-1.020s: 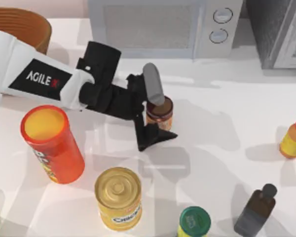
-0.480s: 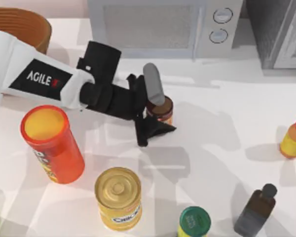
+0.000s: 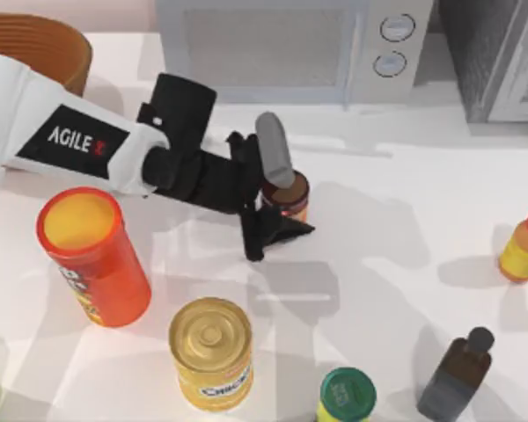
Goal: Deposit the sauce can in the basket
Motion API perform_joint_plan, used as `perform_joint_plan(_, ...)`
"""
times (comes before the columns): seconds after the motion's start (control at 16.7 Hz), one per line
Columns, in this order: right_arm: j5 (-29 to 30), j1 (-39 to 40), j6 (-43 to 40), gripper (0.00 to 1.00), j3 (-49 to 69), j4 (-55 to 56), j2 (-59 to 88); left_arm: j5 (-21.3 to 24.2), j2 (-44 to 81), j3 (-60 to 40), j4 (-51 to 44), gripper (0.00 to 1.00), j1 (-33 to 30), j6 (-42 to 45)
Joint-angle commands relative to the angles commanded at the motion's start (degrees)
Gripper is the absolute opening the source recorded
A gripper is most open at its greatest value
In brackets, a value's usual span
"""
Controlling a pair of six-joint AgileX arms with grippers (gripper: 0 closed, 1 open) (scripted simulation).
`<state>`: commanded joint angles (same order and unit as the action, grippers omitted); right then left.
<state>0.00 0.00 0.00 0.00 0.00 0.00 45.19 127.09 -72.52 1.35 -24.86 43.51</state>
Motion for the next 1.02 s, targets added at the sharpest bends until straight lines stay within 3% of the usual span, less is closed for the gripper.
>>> perform_joint_plan(0.3,0.0,0.0,0.0,1.0,0.0,0.0,0.0,-0.34,-0.79,-0.17,-0.81,0.0,-0.02,0.13)
perform_joint_plan(0.48,0.0,0.0,0.0,1.0,0.0,0.0,0.0,-3.48,-5.2,-1.11,-6.31,0.0,1.17,-1.33)
perform_joint_plan(0.72,0.0,0.0,0.0,1.0,0.0,0.0,0.0,-12.48,-14.43,-3.95,-17.02,0.0,7.31,-9.49)
perform_joint_plan(1.02,0.0,0.0,0.0,1.0,0.0,0.0,0.0,-26.75,-25.8,-9.94,-25.6,0.0,20.83,-24.78)
